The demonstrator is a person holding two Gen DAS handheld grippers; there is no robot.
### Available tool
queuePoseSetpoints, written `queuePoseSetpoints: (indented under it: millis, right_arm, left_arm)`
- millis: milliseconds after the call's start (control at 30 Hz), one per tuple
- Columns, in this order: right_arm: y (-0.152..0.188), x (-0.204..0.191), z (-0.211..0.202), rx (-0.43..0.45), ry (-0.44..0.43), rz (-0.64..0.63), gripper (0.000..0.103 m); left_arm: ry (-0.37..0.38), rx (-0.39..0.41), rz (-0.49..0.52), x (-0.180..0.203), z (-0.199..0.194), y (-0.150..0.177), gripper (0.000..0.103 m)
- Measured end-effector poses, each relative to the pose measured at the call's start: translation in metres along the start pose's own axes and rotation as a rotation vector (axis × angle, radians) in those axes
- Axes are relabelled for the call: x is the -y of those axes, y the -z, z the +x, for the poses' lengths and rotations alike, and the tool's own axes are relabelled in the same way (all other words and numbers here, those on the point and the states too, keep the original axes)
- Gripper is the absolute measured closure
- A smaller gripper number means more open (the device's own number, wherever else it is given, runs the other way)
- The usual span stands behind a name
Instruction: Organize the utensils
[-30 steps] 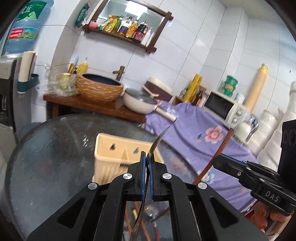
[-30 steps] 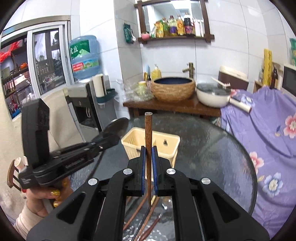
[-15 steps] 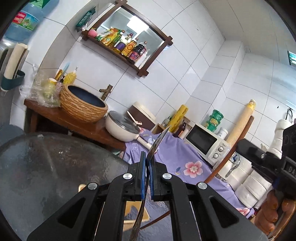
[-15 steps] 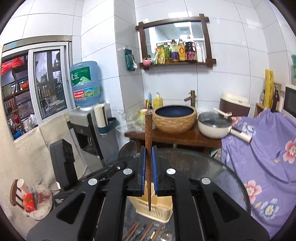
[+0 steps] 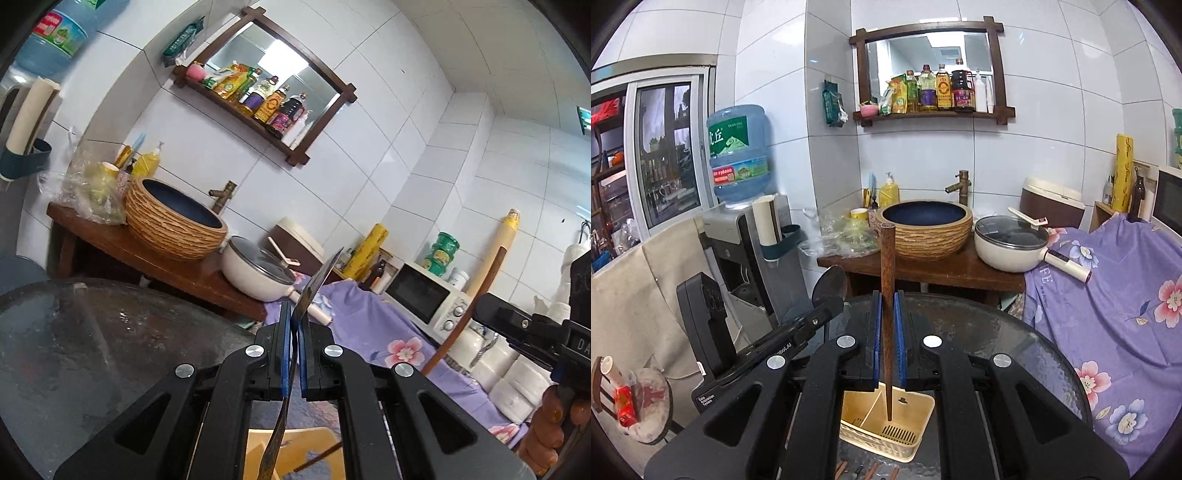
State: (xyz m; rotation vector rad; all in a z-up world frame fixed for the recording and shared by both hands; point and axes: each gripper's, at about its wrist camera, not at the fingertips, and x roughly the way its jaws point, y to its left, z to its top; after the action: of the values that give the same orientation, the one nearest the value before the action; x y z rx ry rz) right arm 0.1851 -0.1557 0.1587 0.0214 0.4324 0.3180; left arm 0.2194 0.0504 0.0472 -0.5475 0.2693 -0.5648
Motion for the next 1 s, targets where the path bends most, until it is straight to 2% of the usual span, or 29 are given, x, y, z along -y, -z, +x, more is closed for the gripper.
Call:
queuePoseSetpoints:
  millis: [333,633,733,1000]
  right_arm:
    - [0.039,-0.008,0.019,-0.029,0.017,-0.058,0.096]
    - [0.076,-0.003,0.033,-0.110,0.016,-0.029,0.096]
    - [0.082,-0.003,0.034,-0.111,0.012,-0.023,0.096]
    - [0.090,0.004,0.041,-0.126,0.026,-0.006,0.096]
  left_arm:
    - [-0.050,0.006,0.055,-0.006,-0.008,0.017,0.100]
    - [-0.123,-0.051,0.167,0.013,-0.024,0.043,0.100]
    - [-0.139,-0.069,0.205,0.017,-0.027,0.052,0.100]
    - [-0.191,-0.118,0.214,0.009,-0.026,0.069,0.099]
